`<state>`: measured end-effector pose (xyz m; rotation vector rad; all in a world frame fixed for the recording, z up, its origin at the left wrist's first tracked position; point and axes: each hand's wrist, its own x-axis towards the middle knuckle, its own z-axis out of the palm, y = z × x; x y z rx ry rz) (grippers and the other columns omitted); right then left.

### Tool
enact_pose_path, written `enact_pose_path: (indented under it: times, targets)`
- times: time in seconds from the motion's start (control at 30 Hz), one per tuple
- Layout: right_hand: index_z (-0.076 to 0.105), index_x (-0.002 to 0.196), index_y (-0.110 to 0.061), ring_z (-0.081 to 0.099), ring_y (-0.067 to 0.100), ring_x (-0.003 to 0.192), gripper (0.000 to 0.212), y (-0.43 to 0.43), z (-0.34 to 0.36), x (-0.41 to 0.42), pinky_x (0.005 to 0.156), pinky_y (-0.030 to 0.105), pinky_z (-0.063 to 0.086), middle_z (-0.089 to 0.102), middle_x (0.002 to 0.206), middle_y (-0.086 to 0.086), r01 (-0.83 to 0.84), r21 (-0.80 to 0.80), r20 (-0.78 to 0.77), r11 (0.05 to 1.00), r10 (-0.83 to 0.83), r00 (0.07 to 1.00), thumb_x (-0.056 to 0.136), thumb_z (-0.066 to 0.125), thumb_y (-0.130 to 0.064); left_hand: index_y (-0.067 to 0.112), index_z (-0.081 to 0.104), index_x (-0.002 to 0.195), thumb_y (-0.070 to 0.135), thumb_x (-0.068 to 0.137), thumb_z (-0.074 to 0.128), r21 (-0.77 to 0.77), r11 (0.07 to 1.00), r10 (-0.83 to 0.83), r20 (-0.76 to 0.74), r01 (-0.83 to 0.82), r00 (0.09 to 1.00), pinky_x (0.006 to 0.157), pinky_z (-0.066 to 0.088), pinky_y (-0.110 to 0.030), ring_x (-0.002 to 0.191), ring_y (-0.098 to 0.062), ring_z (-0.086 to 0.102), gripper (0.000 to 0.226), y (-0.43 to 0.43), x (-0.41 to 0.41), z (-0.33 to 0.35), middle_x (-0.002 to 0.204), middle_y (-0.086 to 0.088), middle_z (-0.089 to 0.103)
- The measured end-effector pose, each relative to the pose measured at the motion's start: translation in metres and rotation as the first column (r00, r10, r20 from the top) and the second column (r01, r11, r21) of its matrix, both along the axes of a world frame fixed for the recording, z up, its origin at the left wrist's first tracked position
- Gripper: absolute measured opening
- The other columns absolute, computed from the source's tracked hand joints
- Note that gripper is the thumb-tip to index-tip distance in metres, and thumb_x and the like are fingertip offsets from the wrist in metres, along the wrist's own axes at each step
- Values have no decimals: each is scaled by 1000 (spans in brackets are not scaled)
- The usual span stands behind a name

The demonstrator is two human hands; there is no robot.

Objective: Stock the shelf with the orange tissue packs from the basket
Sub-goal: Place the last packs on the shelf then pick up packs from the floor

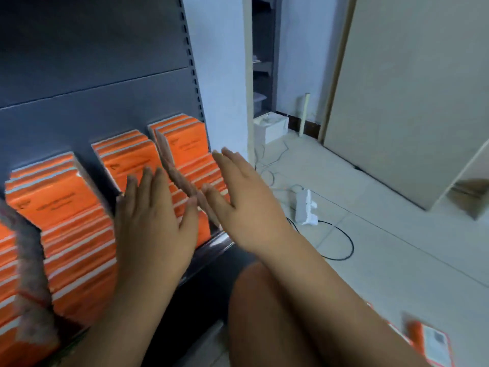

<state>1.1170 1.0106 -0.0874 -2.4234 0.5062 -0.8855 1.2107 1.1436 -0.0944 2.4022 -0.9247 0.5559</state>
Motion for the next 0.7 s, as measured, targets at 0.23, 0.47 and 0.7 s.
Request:
enact_pose_path:
  times: [0.23, 0.47, 0.7]
  targets:
    - [34, 160, -17, 20, 14, 155, 61, -50, -41, -149, 126, 30, 18, 30, 167, 1, 380, 91, -44, 920, -378, 925, 106, 48, -44, 12, 37, 158, 53, 98, 40, 52, 934, -350, -50, 352, 935, 126, 21, -51, 156, -33, 23, 73, -93, -115, -13, 167, -10, 32]
    - [38, 157, -10, 27, 21, 153, 58, -57, -147, -261, 123, 34, 23, 35, 164, 7, 660, 310, -262, 684, -606, 751, 107, 49, -38, 14, 35, 157, 47, 101, 48, 306, 728, -588, -179, 613, 788, 125, 23, -49, 154, -30, 25, 66, -155, -210, -88, 165, -7, 36]
    - [44, 151, -9, 37, 24, 146, 52, -50, -246, -312, 115, 34, 31, 45, 156, 7, 763, 465, -471, 449, -605, 642, 105, 52, -32, 8, 54, 123, 40, 97, 58, 502, 591, -509, -374, 631, 775, 109, 38, -46, 129, -36, 48, 42, -194, -211, -182, 134, -15, 60]
